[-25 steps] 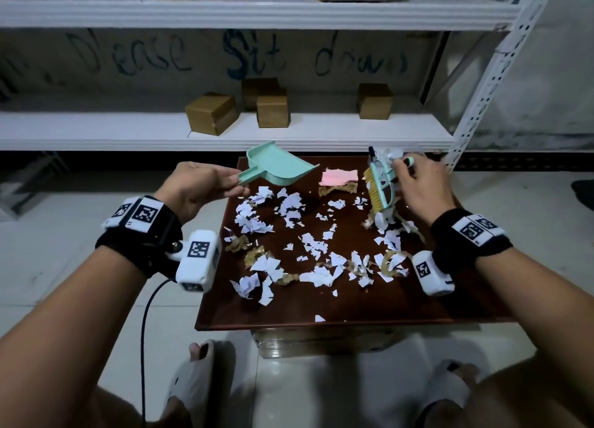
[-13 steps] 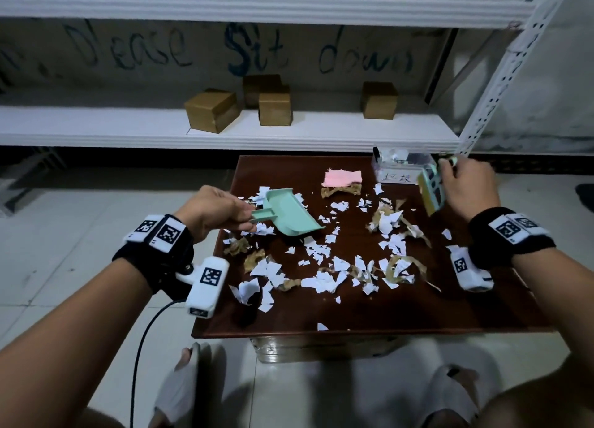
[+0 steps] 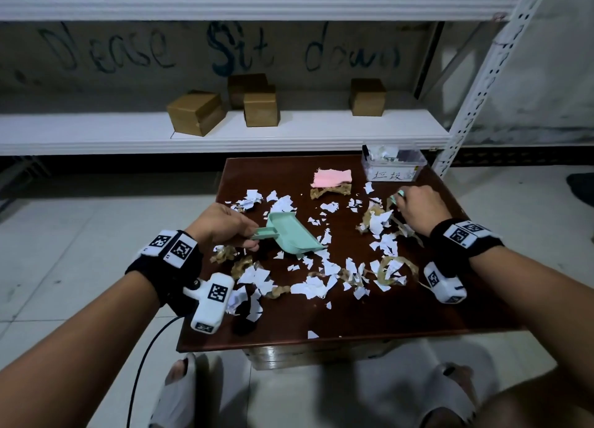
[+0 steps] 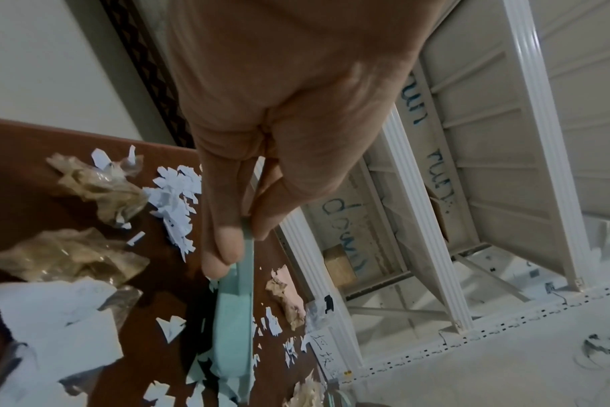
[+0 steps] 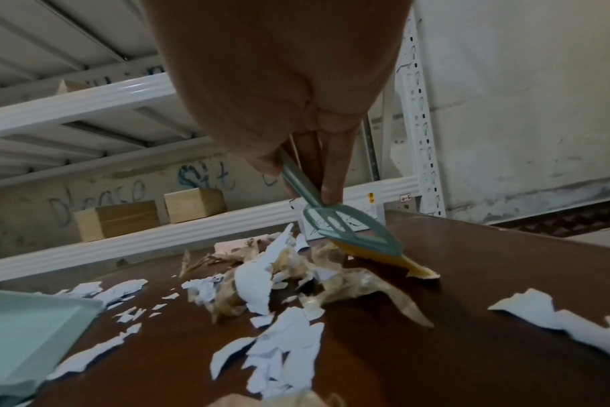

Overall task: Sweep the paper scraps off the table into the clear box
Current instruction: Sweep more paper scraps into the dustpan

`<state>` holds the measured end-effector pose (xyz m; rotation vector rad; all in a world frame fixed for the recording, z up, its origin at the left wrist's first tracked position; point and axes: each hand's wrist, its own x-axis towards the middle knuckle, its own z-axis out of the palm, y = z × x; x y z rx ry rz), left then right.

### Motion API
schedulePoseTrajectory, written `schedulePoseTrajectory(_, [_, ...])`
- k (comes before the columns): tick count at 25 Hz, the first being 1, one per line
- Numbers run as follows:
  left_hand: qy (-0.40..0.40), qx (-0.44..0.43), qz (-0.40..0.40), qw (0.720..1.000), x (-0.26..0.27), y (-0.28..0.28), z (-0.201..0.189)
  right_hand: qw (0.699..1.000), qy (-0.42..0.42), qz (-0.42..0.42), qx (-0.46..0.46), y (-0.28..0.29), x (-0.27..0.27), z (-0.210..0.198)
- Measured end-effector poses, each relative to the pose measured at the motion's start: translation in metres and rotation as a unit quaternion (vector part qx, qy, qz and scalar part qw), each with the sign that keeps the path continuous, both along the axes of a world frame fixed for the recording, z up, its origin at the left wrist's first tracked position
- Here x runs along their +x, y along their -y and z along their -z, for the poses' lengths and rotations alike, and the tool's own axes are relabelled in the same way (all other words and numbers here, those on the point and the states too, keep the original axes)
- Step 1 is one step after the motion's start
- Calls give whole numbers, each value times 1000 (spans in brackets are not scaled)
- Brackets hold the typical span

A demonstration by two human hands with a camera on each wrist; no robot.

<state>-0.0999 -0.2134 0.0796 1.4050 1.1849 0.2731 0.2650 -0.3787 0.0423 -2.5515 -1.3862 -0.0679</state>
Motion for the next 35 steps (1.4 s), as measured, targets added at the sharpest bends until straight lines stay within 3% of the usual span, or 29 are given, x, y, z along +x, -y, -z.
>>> schedulePoseTrajectory(8, [-7,26,39,999,44,4,8,992,-98,-26,69,-19,-43,-11])
schedulePoseTrajectory(14, [-6,15,62,998,72,12,17,990,-103,-61,80,-32,-71,-17])
schedulePoseTrajectory(24, [-16,-1,54,998,85,17,39,975,-96,-142,142,-29,-68,-27])
schedulePoseTrajectory(35, [30,-50,-24,998,89,17,47,959,-105,-21,260,-15,-19,-52])
